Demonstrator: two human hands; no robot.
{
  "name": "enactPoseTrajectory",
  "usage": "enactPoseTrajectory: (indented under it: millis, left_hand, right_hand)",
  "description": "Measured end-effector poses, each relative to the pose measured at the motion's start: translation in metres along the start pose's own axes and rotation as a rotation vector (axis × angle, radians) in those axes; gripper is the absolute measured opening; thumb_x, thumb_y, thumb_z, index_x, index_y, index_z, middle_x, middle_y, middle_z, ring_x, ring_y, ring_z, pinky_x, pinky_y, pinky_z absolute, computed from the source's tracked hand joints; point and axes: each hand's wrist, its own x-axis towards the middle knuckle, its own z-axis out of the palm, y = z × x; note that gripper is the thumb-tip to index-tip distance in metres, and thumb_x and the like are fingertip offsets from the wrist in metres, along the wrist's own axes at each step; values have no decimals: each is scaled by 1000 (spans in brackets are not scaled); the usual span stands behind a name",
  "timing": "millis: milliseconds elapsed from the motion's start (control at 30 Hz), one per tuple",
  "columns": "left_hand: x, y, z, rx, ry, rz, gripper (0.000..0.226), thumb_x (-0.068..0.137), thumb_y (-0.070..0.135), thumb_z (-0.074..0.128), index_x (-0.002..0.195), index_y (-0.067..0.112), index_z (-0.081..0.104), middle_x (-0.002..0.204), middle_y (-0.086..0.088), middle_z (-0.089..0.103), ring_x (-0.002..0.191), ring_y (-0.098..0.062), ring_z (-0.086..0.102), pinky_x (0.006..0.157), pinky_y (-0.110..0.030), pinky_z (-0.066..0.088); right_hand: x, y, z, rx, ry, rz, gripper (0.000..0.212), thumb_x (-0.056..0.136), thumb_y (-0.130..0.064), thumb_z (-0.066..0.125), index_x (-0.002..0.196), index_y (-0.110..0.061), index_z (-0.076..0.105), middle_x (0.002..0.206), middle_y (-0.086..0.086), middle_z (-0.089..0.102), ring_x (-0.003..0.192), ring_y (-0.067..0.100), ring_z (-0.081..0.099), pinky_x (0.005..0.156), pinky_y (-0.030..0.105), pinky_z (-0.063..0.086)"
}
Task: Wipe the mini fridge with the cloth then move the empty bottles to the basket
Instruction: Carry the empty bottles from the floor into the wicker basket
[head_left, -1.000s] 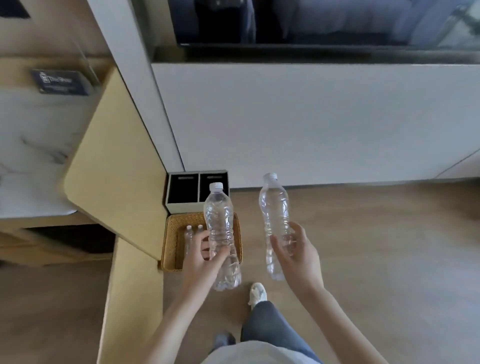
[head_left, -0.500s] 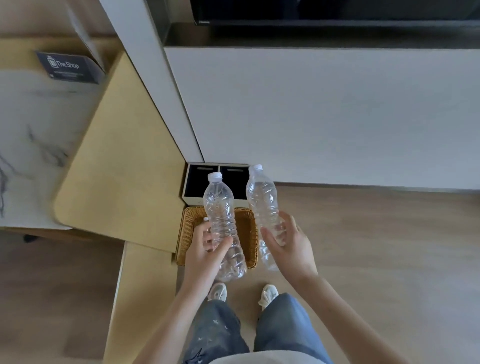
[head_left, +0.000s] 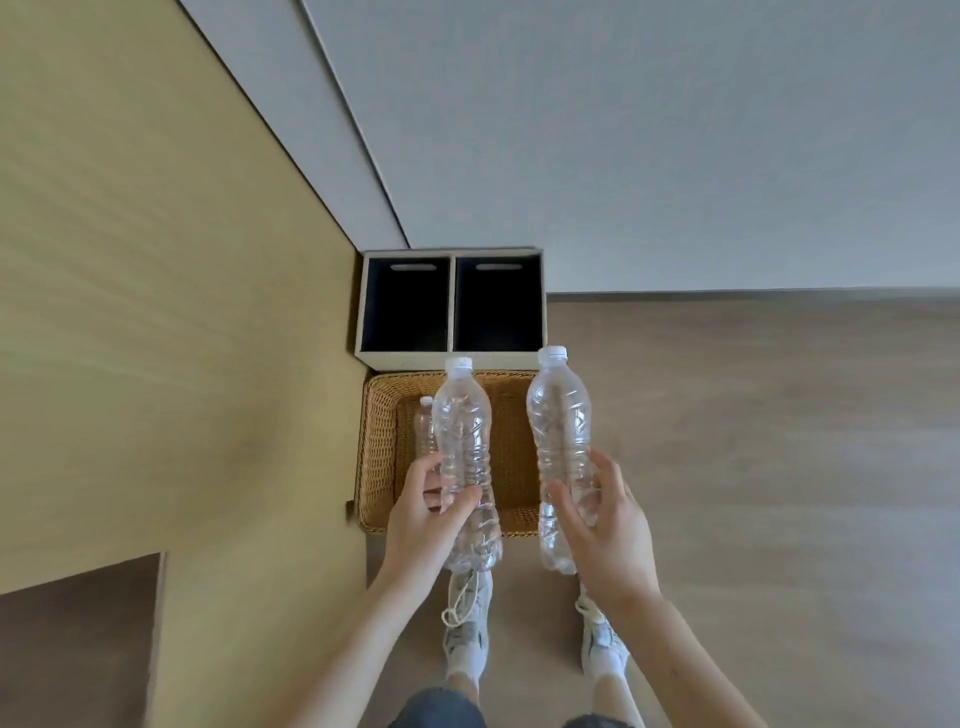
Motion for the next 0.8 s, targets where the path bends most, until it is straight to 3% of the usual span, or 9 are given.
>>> enactPoseTrajectory:
  millis: [133, 333, 433, 533, 667, 800]
  left_hand:
    - [86, -79, 32, -43, 8, -92, 47, 83, 39, 75, 120, 42, 48, 116, 12, 59, 98, 2, 57, 61, -3, 43]
    - [204, -202, 82, -65, -22, -134, 61, 83, 42, 74, 137, 32, 48, 121, 7, 58, 102, -2, 56, 71, -18, 42]
    - [247, -255, 104, -33, -32, -122, 65, 85, 41, 72, 142, 28, 45, 118, 8, 57, 99, 0, 57, 68, -15, 42]
    - [285, -294, 127, -7, -33, -108, 67, 85, 40, 73, 144, 27, 44, 120, 8, 59, 96, 1, 60, 74, -17, 51]
    - [318, -324, 152, -1, -30, -89, 68, 86, 36, 73, 145, 21, 43, 109, 17, 60, 88, 14, 59, 67, -3, 46]
    - [338, -339, 171, 48, 13, -63, 71, 87, 41, 72, 147, 22, 41, 121, 10, 62, 108, -7, 60, 93, -30, 53]
  right_hand:
    - [56, 70, 86, -96, -74, 21, 57, 93, -54, 55, 142, -29, 39, 128, -4, 61, 111, 17, 60, 88, 32, 51]
    - [145, 173, 209, -163, -112, 69, 67, 89, -66, 47, 145, -31, 32, 113, -8, 61, 91, 9, 62, 76, 34, 56]
    - [181, 219, 259, -177, -101, 66, 67, 90, -63, 48, 145, -28, 34, 111, -7, 61, 90, 10, 62, 74, 37, 58]
    - [212, 258, 296, -218, -100, 85, 66, 94, -57, 50, 146, -21, 34, 115, -1, 64, 92, 15, 64, 77, 39, 58]
    - [237, 295, 324, -243, -120, 122, 67, 97, -52, 50, 150, -15, 29, 115, 7, 66, 93, 21, 67, 77, 42, 60]
    - [248, 316, 334, -253, -102, 88, 62, 97, -50, 51, 147, -18, 32, 115, 4, 64, 93, 19, 67, 79, 44, 60]
